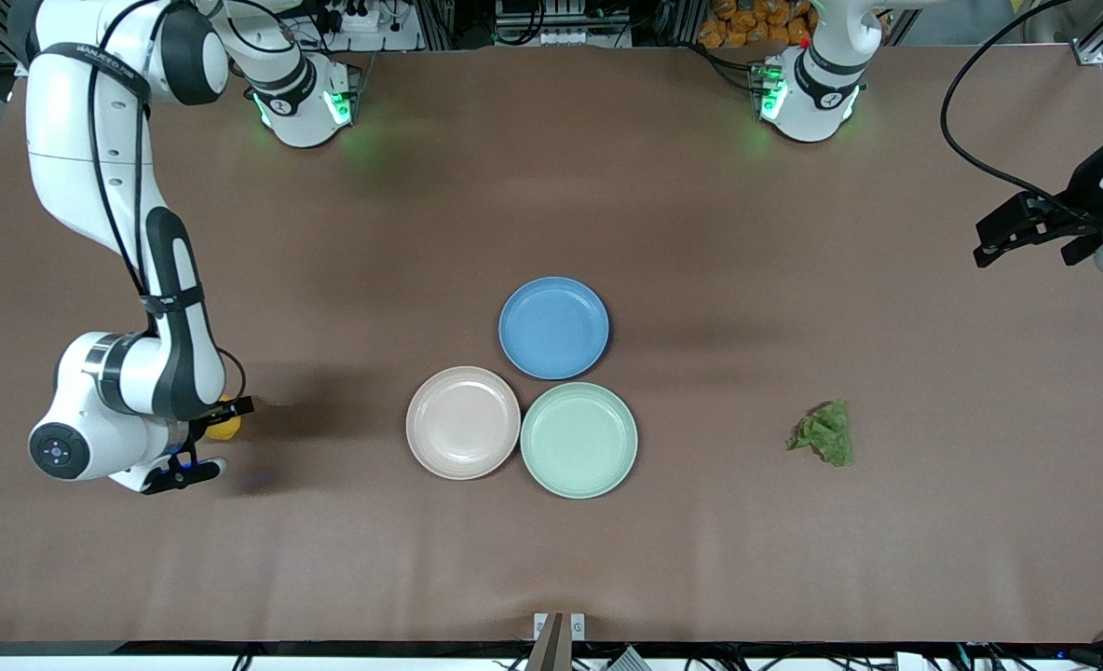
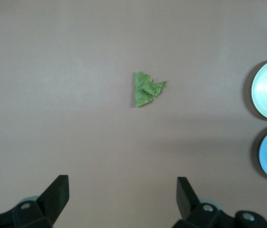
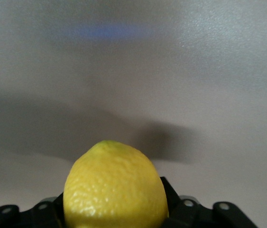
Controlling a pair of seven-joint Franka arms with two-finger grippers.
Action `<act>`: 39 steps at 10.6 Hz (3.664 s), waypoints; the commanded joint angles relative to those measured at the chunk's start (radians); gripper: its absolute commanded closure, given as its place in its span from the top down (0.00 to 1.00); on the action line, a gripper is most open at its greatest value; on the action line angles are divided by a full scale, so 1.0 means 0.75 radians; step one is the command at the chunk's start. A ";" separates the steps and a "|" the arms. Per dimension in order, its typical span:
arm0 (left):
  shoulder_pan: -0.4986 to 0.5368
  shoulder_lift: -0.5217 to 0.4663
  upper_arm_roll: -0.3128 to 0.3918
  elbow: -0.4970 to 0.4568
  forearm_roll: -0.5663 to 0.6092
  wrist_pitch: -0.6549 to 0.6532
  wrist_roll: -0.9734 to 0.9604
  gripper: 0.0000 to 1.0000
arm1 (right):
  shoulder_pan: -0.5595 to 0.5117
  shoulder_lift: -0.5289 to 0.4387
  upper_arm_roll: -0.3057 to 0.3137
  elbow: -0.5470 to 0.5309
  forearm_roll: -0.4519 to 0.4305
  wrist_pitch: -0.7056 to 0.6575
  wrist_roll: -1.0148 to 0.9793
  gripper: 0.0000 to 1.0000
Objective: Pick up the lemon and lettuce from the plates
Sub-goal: 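Lower the lemon onto the table with the right gripper, then open the right gripper and raise it away from the lemon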
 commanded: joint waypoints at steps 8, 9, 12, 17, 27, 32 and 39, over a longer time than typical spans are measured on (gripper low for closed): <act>-0.001 -0.025 -0.008 0.000 -0.023 -0.003 -0.017 1.00 | 0.003 -0.067 0.016 -0.017 0.042 0.010 -0.006 1.00; -0.003 -0.021 -0.008 0.000 -0.023 -0.003 -0.017 1.00 | 0.003 -0.085 0.020 -0.017 0.048 0.010 -0.002 1.00; 0.004 -0.027 -0.008 0.002 -0.023 -0.003 -0.017 1.00 | 0.003 -0.149 0.020 -0.021 0.062 -0.018 0.017 1.00; -0.003 -0.033 -0.018 0.002 -0.023 -0.041 -0.017 1.00 | -0.018 -0.351 0.114 -0.143 0.058 -0.084 0.317 1.00; 0.002 -0.023 -0.004 0.032 -0.011 -0.109 -0.025 1.00 | -0.147 -0.803 0.208 -0.359 0.009 -0.245 0.336 1.00; 0.008 -0.023 -0.006 0.038 -0.021 -0.111 -0.025 1.00 | -0.161 -0.975 0.298 -0.359 -0.171 -0.333 0.556 1.00; 0.010 -0.021 0.001 0.055 -0.017 -0.109 -0.019 1.00 | -0.139 -1.065 0.290 -0.206 -0.177 -0.503 0.618 1.00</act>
